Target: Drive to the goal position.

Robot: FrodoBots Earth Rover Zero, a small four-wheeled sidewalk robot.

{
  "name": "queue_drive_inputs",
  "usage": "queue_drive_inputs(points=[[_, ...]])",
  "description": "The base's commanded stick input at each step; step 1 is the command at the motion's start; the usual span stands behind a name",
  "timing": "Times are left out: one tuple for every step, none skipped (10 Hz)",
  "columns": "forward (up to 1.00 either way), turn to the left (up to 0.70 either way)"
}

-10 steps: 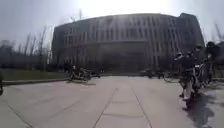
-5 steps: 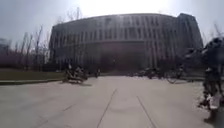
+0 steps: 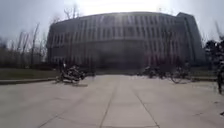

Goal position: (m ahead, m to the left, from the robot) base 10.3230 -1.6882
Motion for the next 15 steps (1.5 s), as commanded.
queue_drive_inputs(points=[[1.0,0.0],[1.0,0.0],[1.0,0.0],[1.0,0.0],[1.0,0.0],[1.0,0.0],[1.0,0.0],[1.0,0.0],[1.0,0.0],[1.0,0.0],[1.0,0.0],[1.0,0.0],[1.0,0.0],[1.0,0.0],[1.0,0.0]])
